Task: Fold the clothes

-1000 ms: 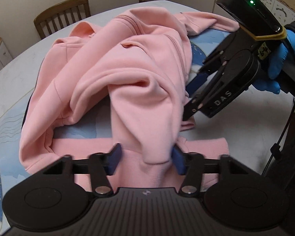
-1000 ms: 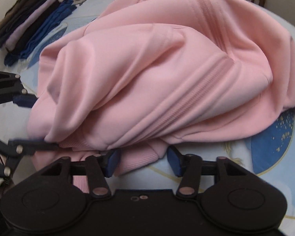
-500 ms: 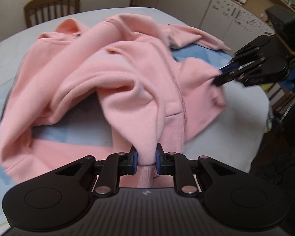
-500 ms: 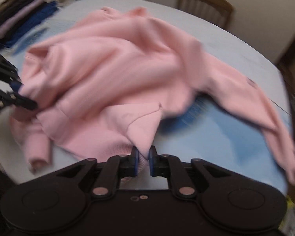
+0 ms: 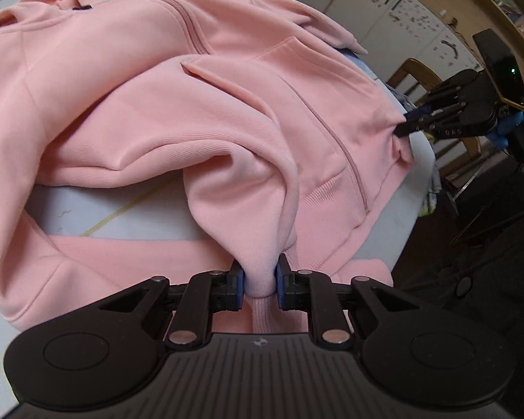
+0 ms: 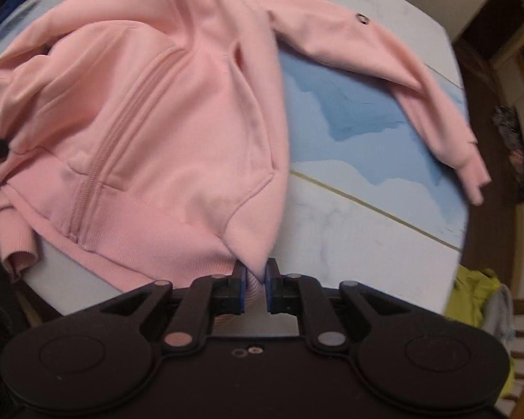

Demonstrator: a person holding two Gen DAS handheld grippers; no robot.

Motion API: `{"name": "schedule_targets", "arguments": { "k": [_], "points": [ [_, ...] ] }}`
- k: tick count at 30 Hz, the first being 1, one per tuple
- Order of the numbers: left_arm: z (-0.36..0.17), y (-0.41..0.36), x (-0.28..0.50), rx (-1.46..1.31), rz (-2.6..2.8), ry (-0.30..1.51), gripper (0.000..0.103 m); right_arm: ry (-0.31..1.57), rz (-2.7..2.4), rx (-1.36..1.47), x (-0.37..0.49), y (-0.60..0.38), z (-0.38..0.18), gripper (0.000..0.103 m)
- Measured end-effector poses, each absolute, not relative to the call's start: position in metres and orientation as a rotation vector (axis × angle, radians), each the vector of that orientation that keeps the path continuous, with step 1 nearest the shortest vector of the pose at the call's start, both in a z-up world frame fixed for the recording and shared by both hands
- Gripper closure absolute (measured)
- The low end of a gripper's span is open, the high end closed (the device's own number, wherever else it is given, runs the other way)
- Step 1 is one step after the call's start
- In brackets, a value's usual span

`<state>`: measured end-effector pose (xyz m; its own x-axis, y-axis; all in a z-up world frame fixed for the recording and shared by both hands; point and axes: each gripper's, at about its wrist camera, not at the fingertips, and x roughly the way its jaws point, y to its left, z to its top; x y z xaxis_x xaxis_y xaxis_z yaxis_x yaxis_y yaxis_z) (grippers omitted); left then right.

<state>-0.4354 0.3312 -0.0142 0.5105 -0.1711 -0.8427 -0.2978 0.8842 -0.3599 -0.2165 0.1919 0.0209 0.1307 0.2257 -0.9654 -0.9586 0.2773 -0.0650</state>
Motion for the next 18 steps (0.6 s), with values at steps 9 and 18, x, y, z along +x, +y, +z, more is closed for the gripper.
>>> {"name": "schedule_targets", "arguments": {
  "k": [9, 18],
  "points": [
    [0.002, 0.325, -0.467, -0.533, 0.287, 1.075, 0.030, 0.986, 1.347, -0.937, -0.188, 0.200, 0.057, 0.000],
    [-0.020, 0.326, -0.507, -0.753, 0.734, 1.035, 0.030, 0.774, 1.569, -0.969, -0.177, 0.258, 0.070, 0.000]
  ]
}}
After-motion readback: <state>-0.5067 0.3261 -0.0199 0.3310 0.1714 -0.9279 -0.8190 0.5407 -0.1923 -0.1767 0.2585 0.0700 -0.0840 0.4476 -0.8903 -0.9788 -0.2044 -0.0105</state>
